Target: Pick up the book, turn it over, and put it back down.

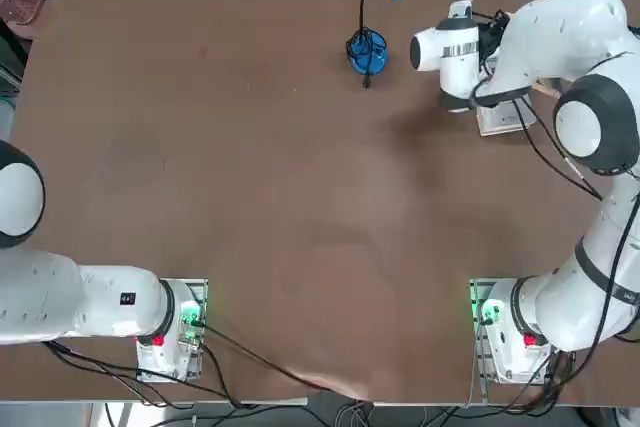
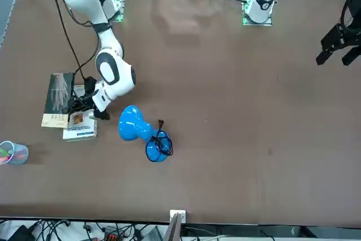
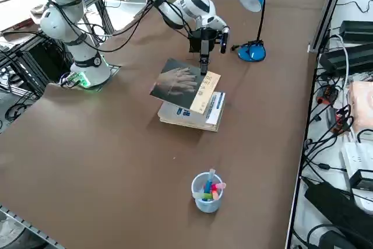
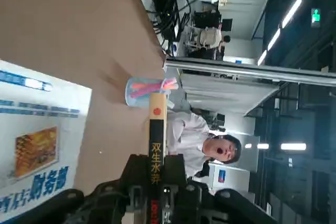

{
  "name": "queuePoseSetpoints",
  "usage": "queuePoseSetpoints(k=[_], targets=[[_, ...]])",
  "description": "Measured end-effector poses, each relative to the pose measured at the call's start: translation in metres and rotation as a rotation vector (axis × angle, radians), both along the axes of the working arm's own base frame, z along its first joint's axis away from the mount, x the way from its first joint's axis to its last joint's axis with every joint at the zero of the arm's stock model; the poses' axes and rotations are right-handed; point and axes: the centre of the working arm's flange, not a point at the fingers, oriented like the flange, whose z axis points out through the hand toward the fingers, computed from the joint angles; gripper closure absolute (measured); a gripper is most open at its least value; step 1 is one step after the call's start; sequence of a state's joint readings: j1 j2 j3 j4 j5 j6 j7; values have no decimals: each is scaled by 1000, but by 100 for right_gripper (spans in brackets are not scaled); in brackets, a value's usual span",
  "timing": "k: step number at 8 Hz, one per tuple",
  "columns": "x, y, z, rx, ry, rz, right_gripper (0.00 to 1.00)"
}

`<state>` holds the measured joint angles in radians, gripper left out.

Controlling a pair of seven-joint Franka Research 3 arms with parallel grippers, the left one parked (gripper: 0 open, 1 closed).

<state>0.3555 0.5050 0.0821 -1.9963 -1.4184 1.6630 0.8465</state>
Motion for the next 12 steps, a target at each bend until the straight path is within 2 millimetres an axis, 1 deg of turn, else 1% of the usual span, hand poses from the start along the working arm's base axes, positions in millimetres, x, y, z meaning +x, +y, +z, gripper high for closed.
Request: queuePoseSetpoints(k=[2, 3, 4, 6, 8, 9, 12], targets=[[-17, 32, -14, 2, -30, 68, 89], [-23, 45, -22, 1, -45, 99, 89], [-27, 50, -32, -1, -61, 119, 89], [-30, 50, -57, -6, -115, 157, 89], [-31, 43, -75, -8, -158, 169, 89], [-32, 40, -79, -10, -165, 164, 89], [-33, 37, -82, -13, -168, 160, 89]])
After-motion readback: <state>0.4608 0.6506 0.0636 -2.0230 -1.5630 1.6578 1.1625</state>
